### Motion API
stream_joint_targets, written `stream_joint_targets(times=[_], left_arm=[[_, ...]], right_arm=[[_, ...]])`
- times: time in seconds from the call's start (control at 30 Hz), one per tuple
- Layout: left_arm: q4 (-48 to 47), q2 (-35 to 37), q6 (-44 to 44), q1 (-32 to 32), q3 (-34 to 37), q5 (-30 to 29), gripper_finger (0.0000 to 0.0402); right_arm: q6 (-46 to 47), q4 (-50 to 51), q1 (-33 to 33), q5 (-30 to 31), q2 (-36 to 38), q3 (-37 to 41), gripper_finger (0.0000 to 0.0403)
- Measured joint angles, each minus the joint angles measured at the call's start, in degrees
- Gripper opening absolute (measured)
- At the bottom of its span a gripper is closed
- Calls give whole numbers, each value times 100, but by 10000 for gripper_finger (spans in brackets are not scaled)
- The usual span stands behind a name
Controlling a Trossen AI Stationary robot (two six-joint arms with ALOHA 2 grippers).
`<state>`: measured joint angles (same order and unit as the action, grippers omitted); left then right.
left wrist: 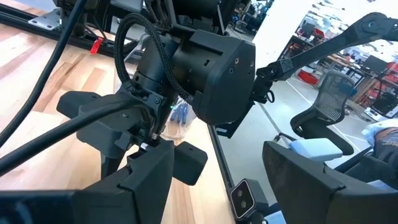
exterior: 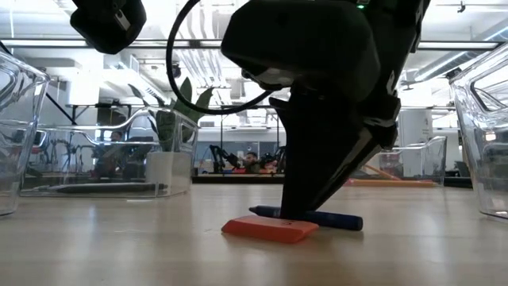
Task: Sort crayons/erasers/pens/pencils in bins
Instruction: Put the blue crayon into the bottom right transparent bin
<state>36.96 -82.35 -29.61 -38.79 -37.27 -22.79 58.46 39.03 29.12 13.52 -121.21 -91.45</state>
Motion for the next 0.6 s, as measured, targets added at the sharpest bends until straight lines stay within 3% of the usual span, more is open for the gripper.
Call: stream_joint_targets(times=[0.37,0.6], left_arm=[[8,0,0,0,-10,0,233],[6,0,0,4,-6,0,233]], right_arm=[[-267,15,7,0,-3,8,18],[-456,149,7,5,98,15,12]])
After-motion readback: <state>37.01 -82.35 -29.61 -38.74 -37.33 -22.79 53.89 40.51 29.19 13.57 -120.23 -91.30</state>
